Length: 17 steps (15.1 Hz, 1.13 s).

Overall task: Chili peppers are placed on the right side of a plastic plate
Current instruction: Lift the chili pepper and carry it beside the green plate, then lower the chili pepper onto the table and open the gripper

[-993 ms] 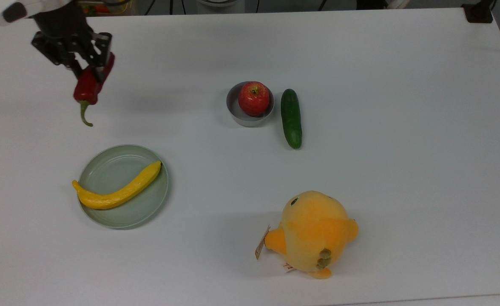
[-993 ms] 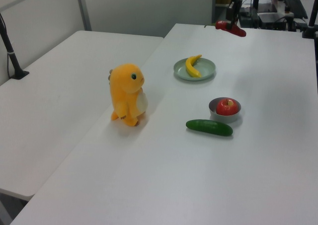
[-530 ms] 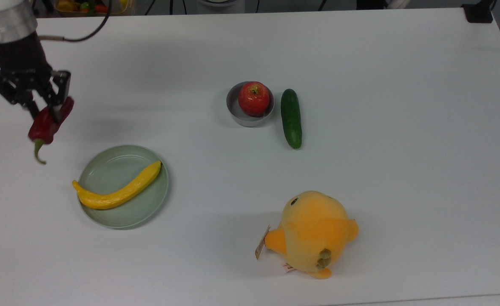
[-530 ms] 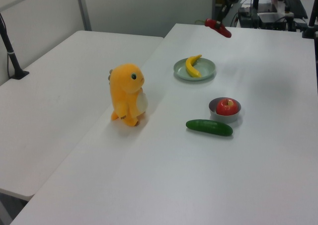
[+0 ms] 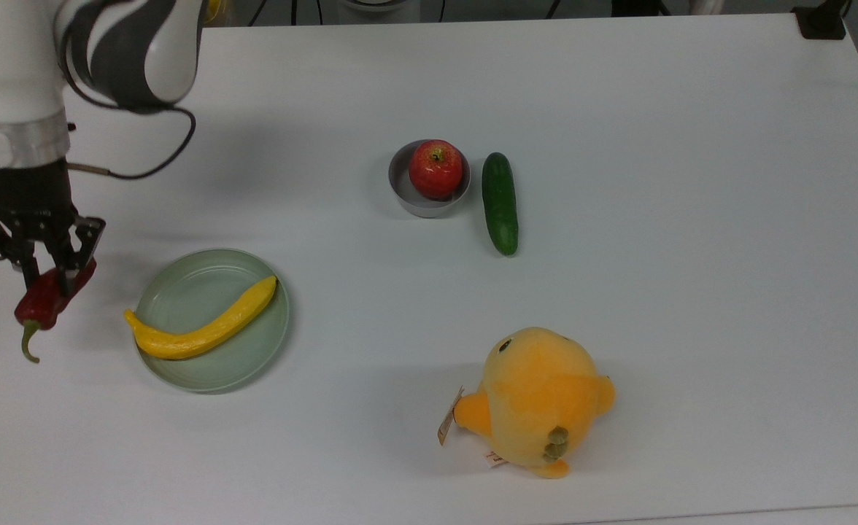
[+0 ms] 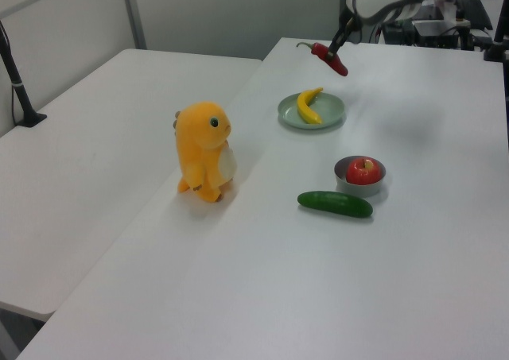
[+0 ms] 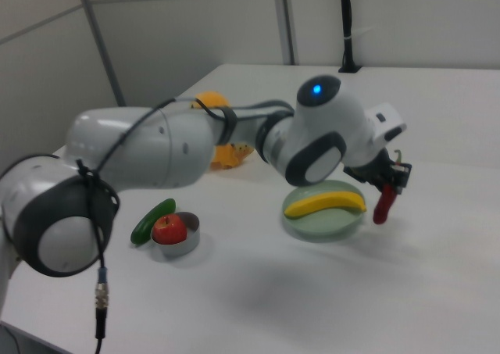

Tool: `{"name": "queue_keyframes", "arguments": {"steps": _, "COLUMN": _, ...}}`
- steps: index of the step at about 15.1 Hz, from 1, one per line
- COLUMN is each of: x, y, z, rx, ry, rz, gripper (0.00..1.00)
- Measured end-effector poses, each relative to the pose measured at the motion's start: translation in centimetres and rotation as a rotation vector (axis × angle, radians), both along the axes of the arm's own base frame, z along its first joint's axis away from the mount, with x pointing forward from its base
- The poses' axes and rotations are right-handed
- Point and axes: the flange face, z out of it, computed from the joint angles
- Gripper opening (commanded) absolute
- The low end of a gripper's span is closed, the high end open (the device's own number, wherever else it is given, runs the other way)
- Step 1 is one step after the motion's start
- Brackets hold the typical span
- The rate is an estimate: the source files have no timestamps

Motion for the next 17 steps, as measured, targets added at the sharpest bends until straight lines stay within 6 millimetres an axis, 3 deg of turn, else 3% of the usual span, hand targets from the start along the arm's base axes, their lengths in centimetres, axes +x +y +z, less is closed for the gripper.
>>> {"name": "queue_keyframes", "arguments": {"steps": 4, "x": 0.9, "y": -0.2, "z": -4.2, "rx": -0.019, "ry": -0.008, "rz": -0.005, "gripper": 0.27}}
{"name": "queue_keyframes", "arguments": {"steps": 6, "x": 1.2, "y": 0.3, "z": -5.3, "rx": -0.015, "ry": 0.000, "rz": 0.001, "gripper": 0.41}}
{"name": "queue_keyframes", "arguments": {"steps": 9, "x": 1.8, "y": 1.2, "z": -5.9, "rx": -0.022, "ry": -0.017, "rz": 0.009, "gripper": 0.65}}
{"name": "queue_keyframes", "arguments": {"steps": 12, "x": 2.0, "y": 1.8, "z": -6.1, "rx": -0.001, "ry": -0.022, "rz": -0.016, "gripper": 0.79}}
{"name": "queue_keyframes", "arguments": {"steps": 14, "x": 2.0, "y": 1.8, "z": -6.0, "rx": 0.001, "ry": -0.024, "rz": -0.021, "gripper": 0.82}}
{"name": "queue_keyframes", "arguments": {"steps": 17, "x": 2.1, "y": 1.9, "z": -5.6, "rx": -0.001, "ry": -0.032, "rz": -0.022, "gripper": 1.00}}
